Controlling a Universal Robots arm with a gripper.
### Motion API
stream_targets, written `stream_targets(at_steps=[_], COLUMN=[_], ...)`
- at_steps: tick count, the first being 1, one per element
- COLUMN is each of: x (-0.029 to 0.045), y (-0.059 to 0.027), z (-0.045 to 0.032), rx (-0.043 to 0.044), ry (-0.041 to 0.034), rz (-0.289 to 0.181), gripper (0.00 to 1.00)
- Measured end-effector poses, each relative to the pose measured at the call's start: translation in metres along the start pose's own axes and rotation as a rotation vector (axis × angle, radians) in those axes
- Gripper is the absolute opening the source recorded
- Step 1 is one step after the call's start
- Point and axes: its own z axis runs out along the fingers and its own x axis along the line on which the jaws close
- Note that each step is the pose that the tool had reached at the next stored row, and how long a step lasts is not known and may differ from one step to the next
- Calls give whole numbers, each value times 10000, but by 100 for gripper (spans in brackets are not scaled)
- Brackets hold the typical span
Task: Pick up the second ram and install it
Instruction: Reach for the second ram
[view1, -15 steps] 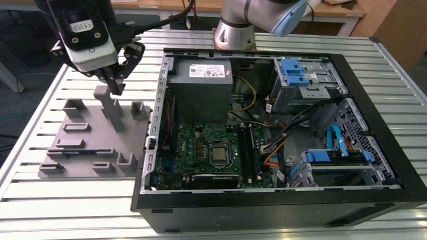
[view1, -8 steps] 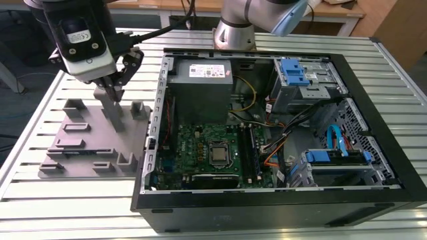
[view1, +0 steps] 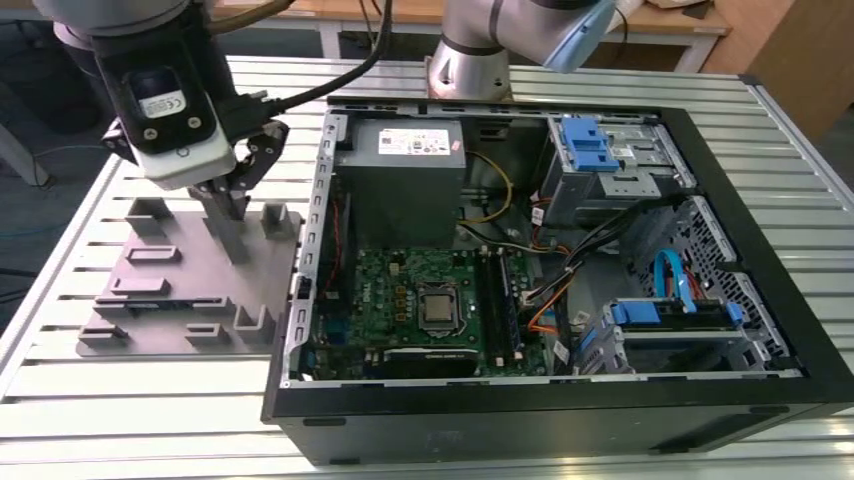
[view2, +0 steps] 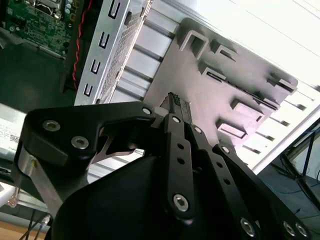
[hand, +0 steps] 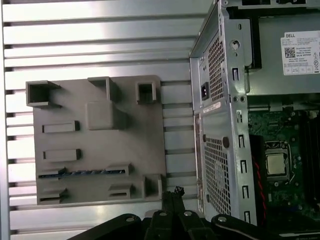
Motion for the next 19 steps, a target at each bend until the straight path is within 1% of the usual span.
stream_targets(at_steps=[2, 4, 7, 11, 14, 19], x=[51, 130, 270, 404, 484, 567], y=[-6, -13, -26, -39, -48, -58], z=[33, 69, 119, 187, 241, 328], rx=[2, -1, -1, 0, -1, -1], ry=[2, 0, 0, 0, 0, 1], rz=[-3, -2, -3, -1, -2, -2], gripper=[7, 7, 7, 7, 7, 7])
